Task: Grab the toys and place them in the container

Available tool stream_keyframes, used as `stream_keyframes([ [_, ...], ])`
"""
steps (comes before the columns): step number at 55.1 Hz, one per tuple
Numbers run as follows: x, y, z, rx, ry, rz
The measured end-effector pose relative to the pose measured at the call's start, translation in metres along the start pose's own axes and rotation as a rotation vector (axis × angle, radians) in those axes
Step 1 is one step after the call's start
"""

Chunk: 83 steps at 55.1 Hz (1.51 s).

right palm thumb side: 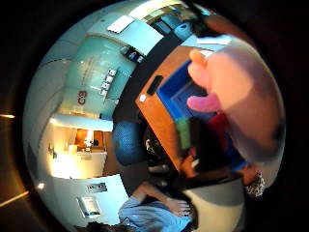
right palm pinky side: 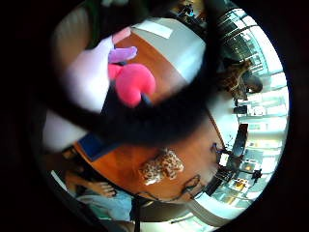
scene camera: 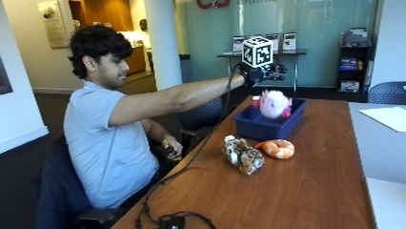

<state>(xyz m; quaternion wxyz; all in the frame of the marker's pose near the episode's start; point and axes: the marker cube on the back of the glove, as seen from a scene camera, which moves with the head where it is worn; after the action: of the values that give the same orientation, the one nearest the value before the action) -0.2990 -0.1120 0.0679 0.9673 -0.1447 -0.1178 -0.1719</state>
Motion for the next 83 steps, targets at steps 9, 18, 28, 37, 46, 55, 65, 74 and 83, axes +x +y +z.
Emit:
stream_keyframes([
  [9,0.032,0.027,-0.012,-0.042,-0.008,0.061],
  [18,0.079,0.075,-0.020,-0.059,0.025,0.103],
  [28,0.130,0.145,0.000,-0.128,0.130,0.091],
  [37,0.176,0.199,0.041,-0.249,0.120,0.149],
  [46,0.200,0.224,0.088,-0.384,0.082,0.185],
  [55,0.197,0.232,0.146,-0.386,-0.011,0.131],
  [65,0.181,0.231,0.160,-0.120,0.018,0.087],
  [74,0.173,0.223,0.159,-0.040,-0.009,0.077],
  [83,0.180,0.216,0.143,0.001,-0.028,0.121],
])
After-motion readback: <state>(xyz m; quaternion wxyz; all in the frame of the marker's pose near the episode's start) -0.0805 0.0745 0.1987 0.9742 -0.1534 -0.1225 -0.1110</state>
